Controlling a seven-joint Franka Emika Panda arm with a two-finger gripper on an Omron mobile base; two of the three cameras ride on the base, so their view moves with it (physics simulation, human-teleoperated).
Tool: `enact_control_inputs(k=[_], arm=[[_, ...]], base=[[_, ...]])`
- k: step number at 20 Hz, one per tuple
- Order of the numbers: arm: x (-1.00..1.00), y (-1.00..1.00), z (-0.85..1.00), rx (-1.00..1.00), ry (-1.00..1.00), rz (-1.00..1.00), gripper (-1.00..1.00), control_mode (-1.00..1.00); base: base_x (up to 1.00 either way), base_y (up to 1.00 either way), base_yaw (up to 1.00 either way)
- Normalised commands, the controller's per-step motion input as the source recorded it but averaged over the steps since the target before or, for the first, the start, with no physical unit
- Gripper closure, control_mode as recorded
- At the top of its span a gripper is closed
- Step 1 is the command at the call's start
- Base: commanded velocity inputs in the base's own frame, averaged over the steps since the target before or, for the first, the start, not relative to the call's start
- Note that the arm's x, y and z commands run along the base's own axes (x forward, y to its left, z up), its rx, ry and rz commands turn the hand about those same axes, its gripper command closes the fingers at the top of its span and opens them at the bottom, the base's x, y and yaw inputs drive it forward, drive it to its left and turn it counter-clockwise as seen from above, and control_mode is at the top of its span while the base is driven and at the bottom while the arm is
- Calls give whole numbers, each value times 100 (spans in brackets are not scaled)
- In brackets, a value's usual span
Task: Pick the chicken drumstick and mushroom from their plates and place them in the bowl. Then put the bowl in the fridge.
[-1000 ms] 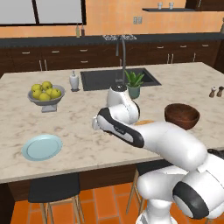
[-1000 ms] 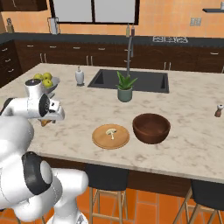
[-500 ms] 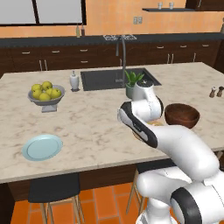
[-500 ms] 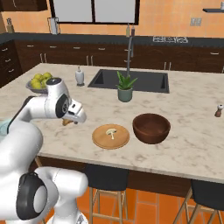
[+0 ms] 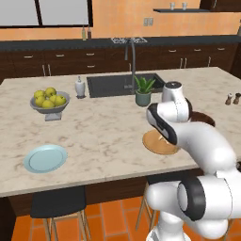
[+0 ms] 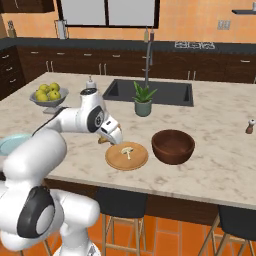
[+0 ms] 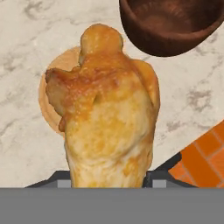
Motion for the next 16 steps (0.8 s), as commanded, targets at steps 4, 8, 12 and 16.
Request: enact_control_inputs(k=[4,8,12,16], arm=[[32,-79,0,0,3,-31,100,-100],[39,-71,0,0,0,-20,100,-100],[28,-79,0,0,0,-6,100,-100],[36,-63,-1,0,0,0,100,-100]], base=[[0,0,0],[0,0,0],[0,0,0],[0,0,0]])
